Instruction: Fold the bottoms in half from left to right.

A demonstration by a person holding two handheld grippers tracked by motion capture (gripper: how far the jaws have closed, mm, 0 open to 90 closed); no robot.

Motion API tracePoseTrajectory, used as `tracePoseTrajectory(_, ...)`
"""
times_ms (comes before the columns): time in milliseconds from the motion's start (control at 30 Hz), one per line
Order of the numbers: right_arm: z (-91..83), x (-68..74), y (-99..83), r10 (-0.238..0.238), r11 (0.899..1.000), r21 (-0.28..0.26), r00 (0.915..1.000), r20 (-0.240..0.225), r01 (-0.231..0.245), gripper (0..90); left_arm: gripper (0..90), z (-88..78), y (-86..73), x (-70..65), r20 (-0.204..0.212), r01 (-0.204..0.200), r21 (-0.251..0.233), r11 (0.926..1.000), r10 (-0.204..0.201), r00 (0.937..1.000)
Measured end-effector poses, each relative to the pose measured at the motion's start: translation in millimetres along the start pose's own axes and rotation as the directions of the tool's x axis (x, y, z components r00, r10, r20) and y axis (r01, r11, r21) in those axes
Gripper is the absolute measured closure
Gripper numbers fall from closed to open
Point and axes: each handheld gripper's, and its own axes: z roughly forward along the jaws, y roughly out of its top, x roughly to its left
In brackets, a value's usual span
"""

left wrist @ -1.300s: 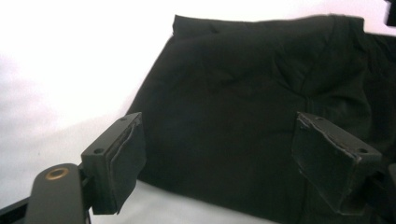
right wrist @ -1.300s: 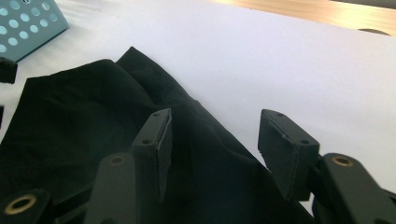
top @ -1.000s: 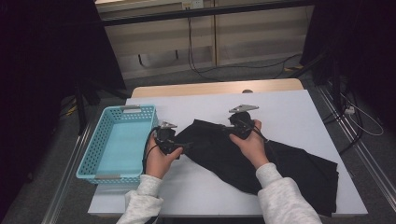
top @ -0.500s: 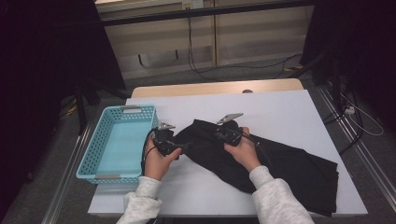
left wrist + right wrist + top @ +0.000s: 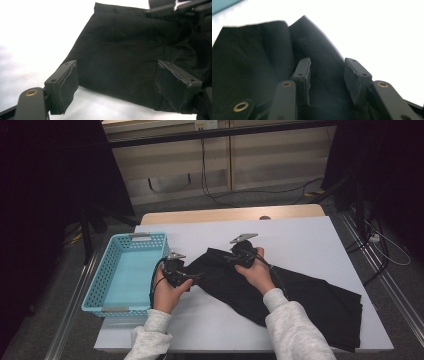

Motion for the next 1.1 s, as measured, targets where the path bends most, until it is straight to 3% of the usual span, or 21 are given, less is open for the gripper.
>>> tracePoseTrajectory(67,7.9,4.0,-2.7,-0.035,0.999,0.025,0.9993,0.013,0.035,56.7,19.5,0.0,-0.2,0.2,0.000,-0.003,0.002,1.0000,0.003,1.0000)
tracePoseTrajectory(133,11.6,5.0,-4.3,-0.032,0.999,0.007,0.9994,0.015,0.032,59.6,19.6,-0.1,-0.2,0.1,0.001,0.002,-0.001,1.0000,-0.002,1.0000)
tracePoseTrajectory(167,12.4,4.6,-3.9,-0.016,1.000,0.004,0.9997,0.018,0.016,63.9,19.6,-0.4,0.1,0.1,0.000,0.002,-0.003,1.0000,-0.002,1.0000)
tracePoseTrajectory(233,13.0,4.3,-2.1,-0.037,0.999,0.009,0.9993,-0.007,0.037,81.4,19.6,-1.1,0.7,0.9,0.002,0.004,-0.006,1.0000,-0.003,1.0000)
tracePoseTrajectory(333,12.0,4.3,1.4,-0.064,0.997,0.032,0.9977,-0.022,0.064,86.3,19.6,-1.5,0.9,1.2,-0.001,0.003,-0.009,1.0000,-0.003,1.0000)
tracePoseTrajectory(400,9.9,3.9,2.4,-0.058,0.998,0.036,0.9980,-0.026,0.059,87.0,20.1,-1.6,0.6,2.5,-0.010,0.007,-0.011,0.9999,-0.007,0.9999)
tracePoseTrajectory(467,4.2,2.1,2.6,-0.028,1.000,0.009,0.9991,-0.033,0.028,87.2,21.1,-1.2,0.0,4.9,-0.015,0.011,-0.019,0.9998,-0.011,0.9998)
tracePoseTrajectory(533,-2.3,0.9,3.6,-0.029,0.999,-0.023,0.9992,-0.027,0.028,87.3,24.7,0.2,-0.7,8.0,-0.015,0.013,-0.034,0.9993,-0.014,0.9998)
tracePoseTrajectory(600,-7.1,-0.6,4.8,-0.017,0.999,-0.037,0.9991,-0.040,0.016,87.2,28.3,1.9,-0.8,12.0,-0.035,0.039,-0.062,0.9973,-0.041,0.9985)
tracePoseTrajectory(667,-9.3,-0.9,5.0,-0.035,0.999,-0.030,0.9988,-0.034,0.034,87.3,30.4,2.4,0.3,14.5,-0.070,0.027,-0.068,0.9973,-0.032,0.9970)
tracePoseTrajectory(767,-11.9,-2.1,4.5,-0.016,0.998,-0.063,0.9992,-0.036,0.014,87.3,31.6,6.0,0.5,15.7,-0.094,0.022,-0.066,0.9976,-0.028,0.9952)
tracePoseTrajectory(900,-13.7,-4.0,5.5,-0.006,0.996,-0.085,0.9988,-0.048,0.002,87.2,34.3,13.0,-0.5,16.2,-0.162,-0.022,-0.068,0.9975,0.011,0.9867)
tracePoseTrajectory(1033,-16.0,-6.7,3.9,-0.006,0.997,-0.073,0.9987,-0.051,0.002,87.2,37.1,15.4,0.1,19.2,-0.157,-0.006,-0.068,0.9976,-0.005,0.9875)
tracePoseTrajectory(1100,-16.7,-7.4,3.1,-0.009,0.998,-0.068,0.9986,-0.053,0.005,87.1,37.0,17.3,1.4,17.3,-0.153,-0.019,-0.055,0.9983,0.010,0.9881)
